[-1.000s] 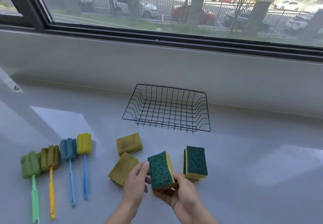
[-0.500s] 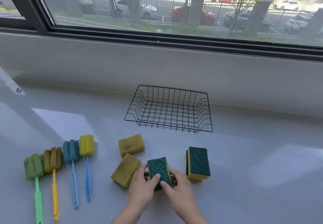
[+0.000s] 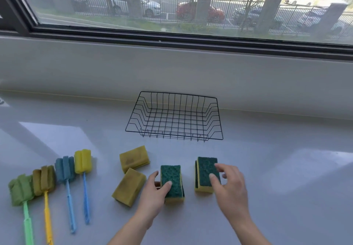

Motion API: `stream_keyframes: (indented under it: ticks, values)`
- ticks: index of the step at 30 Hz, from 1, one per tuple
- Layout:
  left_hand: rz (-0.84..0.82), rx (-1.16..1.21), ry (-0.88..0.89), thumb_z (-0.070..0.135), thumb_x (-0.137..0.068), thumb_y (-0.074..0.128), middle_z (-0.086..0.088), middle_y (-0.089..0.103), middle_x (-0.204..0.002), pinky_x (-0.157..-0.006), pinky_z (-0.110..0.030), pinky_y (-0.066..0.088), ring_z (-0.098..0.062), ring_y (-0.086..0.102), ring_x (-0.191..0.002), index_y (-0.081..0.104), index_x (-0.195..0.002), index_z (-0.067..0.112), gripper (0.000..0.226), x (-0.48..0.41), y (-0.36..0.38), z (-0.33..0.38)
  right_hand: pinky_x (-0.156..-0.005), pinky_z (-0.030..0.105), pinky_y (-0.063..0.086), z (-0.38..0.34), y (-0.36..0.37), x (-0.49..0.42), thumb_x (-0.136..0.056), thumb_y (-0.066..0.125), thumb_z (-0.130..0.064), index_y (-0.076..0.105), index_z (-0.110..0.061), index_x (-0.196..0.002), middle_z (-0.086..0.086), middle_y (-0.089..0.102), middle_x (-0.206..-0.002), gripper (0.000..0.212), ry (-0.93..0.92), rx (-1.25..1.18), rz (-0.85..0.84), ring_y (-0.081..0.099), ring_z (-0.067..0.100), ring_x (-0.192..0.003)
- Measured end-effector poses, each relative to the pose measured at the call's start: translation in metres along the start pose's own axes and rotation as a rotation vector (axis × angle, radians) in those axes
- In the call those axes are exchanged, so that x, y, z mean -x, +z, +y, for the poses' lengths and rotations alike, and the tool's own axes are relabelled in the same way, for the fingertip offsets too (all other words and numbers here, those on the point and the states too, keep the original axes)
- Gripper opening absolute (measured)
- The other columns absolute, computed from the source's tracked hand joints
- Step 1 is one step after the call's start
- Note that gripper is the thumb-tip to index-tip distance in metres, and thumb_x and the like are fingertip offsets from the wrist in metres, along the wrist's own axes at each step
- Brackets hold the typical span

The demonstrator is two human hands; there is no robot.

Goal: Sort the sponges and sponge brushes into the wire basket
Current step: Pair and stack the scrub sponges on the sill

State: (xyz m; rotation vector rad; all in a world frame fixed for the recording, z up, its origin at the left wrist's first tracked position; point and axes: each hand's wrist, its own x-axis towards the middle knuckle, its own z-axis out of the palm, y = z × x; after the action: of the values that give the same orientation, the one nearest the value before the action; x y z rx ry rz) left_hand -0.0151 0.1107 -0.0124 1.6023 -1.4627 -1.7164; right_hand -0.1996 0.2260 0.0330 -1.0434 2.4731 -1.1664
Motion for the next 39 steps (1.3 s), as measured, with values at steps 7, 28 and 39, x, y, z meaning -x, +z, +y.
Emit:
stream_keyframes:
  ticks: [7, 28, 39]
  values:
    - [-0.018, -0.051, 0.022, 0.033, -0.090, 0.067, -0.003, 0.063, -0.106, -0.088, -0.049, 0.056, -0.021, 0.067, -0.094, 0.041, -0.141, 0.029, 0.058, -0.013, 0.016, 0.017, -0.099, 0.040, 0.048, 0.036, 0.003, -0.019, -0.093, 0.067, -0.041, 0.052, -0.024, -0.137, -0.001, 0.058, -0.129, 0.050, 0.504, -0.318, -0.264, 0.058, 0.019, -0.115]
    - [-0.069, -0.175, 0.088, 0.045, -0.093, 0.056, 0.005, 0.059, -0.107, -0.089, -0.042, 0.053, -0.017, 0.060, -0.097, 0.045, -0.136, 0.035, 0.045, -0.025, 0.028, 0.027, -0.100, 0.040, 0.048, 0.040, 0.018, -0.025, -0.094, 0.063, -0.048, 0.043, -0.027, -0.146, -0.005, 0.052, -0.131, 0.059, 0.520, -0.367, -0.293, 0.054, 0.018, -0.119]
    - [0.171, -0.355, 0.355, 0.020, -0.088, 0.066, 0.008, 0.060, -0.106, -0.085, -0.027, 0.043, -0.010, 0.057, -0.100, 0.059, -0.125, 0.025, 0.038, -0.013, -0.035, 0.022, -0.093, 0.034, 0.049, 0.012, 0.008, -0.022, -0.093, 0.070, -0.023, 0.058, -0.017, -0.131, -0.007, 0.055, -0.112, 0.040, 0.098, -0.070, -0.060, 0.055, 0.016, -0.107]
